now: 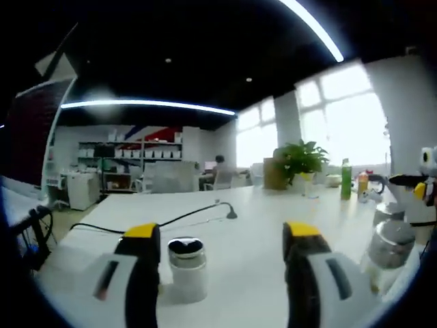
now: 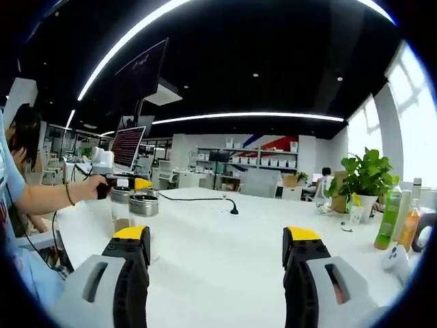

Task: Rotate the seasoning bottle until the label or dispensing opening points toward the visible target arrow and the bottle remains upright within the marked orientation range

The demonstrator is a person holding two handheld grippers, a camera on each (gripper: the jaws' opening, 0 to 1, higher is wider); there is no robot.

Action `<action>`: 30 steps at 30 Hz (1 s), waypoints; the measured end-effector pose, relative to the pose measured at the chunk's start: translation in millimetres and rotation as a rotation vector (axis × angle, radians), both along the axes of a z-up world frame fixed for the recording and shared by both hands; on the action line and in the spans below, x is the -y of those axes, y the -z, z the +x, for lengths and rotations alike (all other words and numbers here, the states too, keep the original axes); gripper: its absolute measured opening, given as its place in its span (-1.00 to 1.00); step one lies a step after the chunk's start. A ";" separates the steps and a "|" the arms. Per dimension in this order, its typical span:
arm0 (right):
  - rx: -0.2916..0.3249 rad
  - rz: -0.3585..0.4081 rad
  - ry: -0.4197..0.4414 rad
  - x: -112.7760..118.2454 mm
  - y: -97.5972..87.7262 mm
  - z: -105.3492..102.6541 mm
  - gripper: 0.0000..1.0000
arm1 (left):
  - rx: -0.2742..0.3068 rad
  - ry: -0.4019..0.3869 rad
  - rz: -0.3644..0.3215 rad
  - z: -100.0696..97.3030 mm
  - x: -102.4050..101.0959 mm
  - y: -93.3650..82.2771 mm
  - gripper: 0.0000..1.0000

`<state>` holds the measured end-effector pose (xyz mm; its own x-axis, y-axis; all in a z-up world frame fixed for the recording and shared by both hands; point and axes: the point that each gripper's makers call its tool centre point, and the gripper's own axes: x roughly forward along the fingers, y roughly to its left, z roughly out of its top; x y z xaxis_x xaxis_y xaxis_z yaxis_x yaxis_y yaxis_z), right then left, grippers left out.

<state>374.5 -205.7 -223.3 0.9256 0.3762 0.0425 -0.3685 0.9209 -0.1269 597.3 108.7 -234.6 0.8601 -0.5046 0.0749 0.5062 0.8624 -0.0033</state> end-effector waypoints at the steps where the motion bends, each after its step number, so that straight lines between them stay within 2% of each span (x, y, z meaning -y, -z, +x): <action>1: 0.002 0.000 -0.001 -0.5 -0.7 -0.1 0.65 | -0.009 -0.001 0.000 4.0 0.6 4.2 0.54; 4: 0.005 -0.003 -0.004 -0.4 -1.1 -0.5 0.65 | -0.024 -0.010 0.017 12.1 0.7 13.6 0.54; 11: 0.002 -0.003 0.019 7.6 -1.8 -0.3 0.62 | -0.092 -0.043 0.000 28.7 -2.8 27.8 0.52; 20: -0.016 -0.009 0.027 12.1 2.0 0.8 0.59 | -0.105 -0.064 0.011 43.3 -0.4 33.7 0.49; 26: -0.021 -0.013 0.028 13.7 2.7 1.1 0.59 | -0.096 -0.074 0.054 50.3 1.5 37.4 0.37; 30: -0.025 -0.009 0.025 13.8 3.0 1.1 0.59 | -0.112 -0.080 0.032 54.6 1.5 40.1 0.32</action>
<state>375.6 -219.5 -226.3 0.9354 0.3533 0.0160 -0.3486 0.9287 -0.1262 651.9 107.1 -274.7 0.8997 -0.4347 -0.0390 0.4339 0.9005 -0.0278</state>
